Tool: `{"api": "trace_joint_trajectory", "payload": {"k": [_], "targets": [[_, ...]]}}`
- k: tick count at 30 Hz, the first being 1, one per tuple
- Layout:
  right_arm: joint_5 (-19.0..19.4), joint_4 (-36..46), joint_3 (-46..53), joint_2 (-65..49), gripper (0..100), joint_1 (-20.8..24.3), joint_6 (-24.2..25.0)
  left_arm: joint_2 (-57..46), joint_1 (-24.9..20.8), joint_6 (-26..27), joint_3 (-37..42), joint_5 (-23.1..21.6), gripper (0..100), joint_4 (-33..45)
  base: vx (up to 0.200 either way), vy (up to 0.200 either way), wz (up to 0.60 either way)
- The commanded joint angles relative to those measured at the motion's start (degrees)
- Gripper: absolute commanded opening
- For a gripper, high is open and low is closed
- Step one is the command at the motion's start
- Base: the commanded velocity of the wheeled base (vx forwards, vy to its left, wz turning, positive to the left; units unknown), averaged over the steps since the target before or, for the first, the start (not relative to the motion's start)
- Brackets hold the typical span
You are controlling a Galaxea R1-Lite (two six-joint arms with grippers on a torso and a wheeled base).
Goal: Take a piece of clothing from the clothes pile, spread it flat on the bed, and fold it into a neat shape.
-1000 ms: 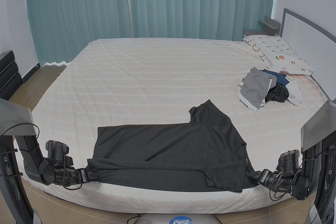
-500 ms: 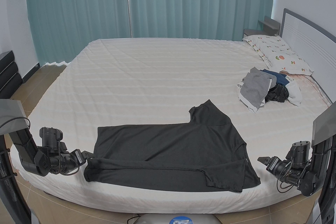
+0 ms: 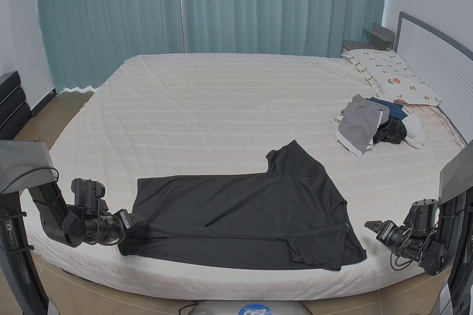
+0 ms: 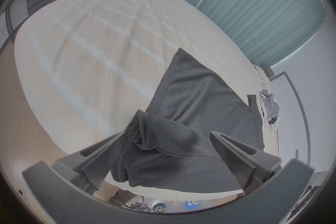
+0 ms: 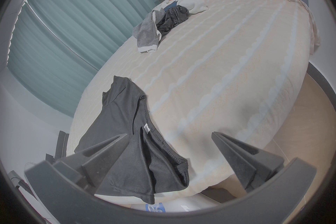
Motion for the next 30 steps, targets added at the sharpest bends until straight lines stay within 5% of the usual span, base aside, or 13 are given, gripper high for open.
{"api": "trace_joint_trajectory", "payload": {"k": [1, 16, 30], "targets": [[0.01, -0.41, 0.57, 0.24, 100, 0.12, -0.01, 1.41, 0.0, -0.27, -1.49, 0.49, 0, -0.11, 0.0, 0.0, 0.0], [0.01, -0.41, 0.75, -0.11, 100, 0.65, -0.01, 3.87, 0.87, -12.22, -8.17, 4.0, 0, 0.24, 0.0, 0.0, 0.0], [-0.08, -0.41, 0.31, -1.25, 100, 0.65, 0.34, 6.07, 0.61, -13.37, -10.1, 7.69, 0, 0.94, 0.0, 0.0, 0.0]]}}
